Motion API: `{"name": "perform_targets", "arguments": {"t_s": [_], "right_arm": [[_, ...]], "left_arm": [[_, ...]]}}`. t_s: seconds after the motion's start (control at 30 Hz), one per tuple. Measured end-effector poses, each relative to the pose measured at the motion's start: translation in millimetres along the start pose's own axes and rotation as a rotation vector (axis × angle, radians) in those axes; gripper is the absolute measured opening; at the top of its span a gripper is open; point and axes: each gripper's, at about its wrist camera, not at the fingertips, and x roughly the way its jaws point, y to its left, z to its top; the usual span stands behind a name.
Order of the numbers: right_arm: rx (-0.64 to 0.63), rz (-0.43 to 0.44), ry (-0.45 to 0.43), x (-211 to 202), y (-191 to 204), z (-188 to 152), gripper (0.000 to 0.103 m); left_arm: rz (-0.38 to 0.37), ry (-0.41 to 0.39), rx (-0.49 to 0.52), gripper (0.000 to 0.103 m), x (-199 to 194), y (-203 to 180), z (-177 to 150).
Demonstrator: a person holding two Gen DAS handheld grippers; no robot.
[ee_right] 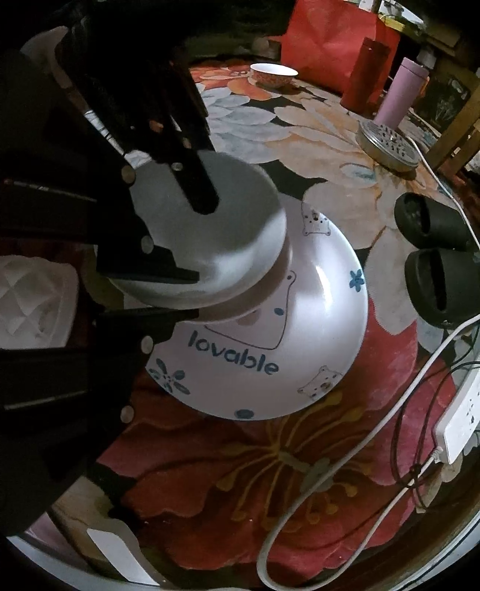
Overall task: Organize plates and bowls
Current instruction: 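Lower the white bowl against the stacked bowl and open the right tool, then withdraw the right tool from the stack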
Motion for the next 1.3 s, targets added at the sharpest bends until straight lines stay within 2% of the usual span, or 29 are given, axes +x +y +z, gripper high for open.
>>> {"name": "perform_targets", "arguments": {"t_s": [0.03, 0.1, 0.17, 0.33, 0.4, 0.43, 0.47, 0.53, 0.57, 1.3], "right_arm": [[-0.011, -0.017, -0.012, -1.7, 2.5, 0.9, 0.015], [-0.030, -0.033, -0.036, -5.7, 4.7, 3.9, 0.015], [-0.036, -0.042, -0.041, -7.3, 6.6, 5.8, 0.015], [-0.044, -0.063, -0.065, -16.1, 10.6, 8.9, 0.016], [-0.064, -0.063, -0.081, -19.9, 15.0, 10.8, 0.020], [-0.068, -0.065, -0.083, -20.5, 16.8, 11.3, 0.036], [-0.066, -0.060, -0.088, -20.6, 18.2, 11.5, 0.060], [-0.052, -0.045, -0.105, -21.7, 19.0, 11.0, 0.085], [-0.047, -0.048, -0.107, -21.7, 19.6, 11.0, 0.091], [-0.136, -0.039, -0.083, -3.4, 76.6, 9.8, 0.093]], "left_arm": [[0.028, -0.030, 0.003, 0.082, -6.6, -0.2, -0.9], [0.008, -0.066, -0.005, 0.097, -17.0, 3.1, -1.0], [0.007, -0.080, -0.015, 0.099, -23.7, 6.3, -1.0], [0.090, -0.099, -0.006, 0.102, -30.3, 18.5, -1.5], [0.109, -0.098, -0.027, 0.102, -30.3, 27.8, -2.6], [0.118, -0.097, -0.038, 0.102, -30.3, 32.9, -3.5], [0.126, -0.097, -0.046, 0.102, -30.7, 36.8, -4.1], [0.142, -0.102, -0.064, 0.102, -32.4, 47.3, -5.8], [0.152, -0.103, -0.072, 0.102, -33.1, 51.7, -6.5], [0.255, -0.141, -0.188, 0.102, -66.8, 129.2, -21.0]]}}
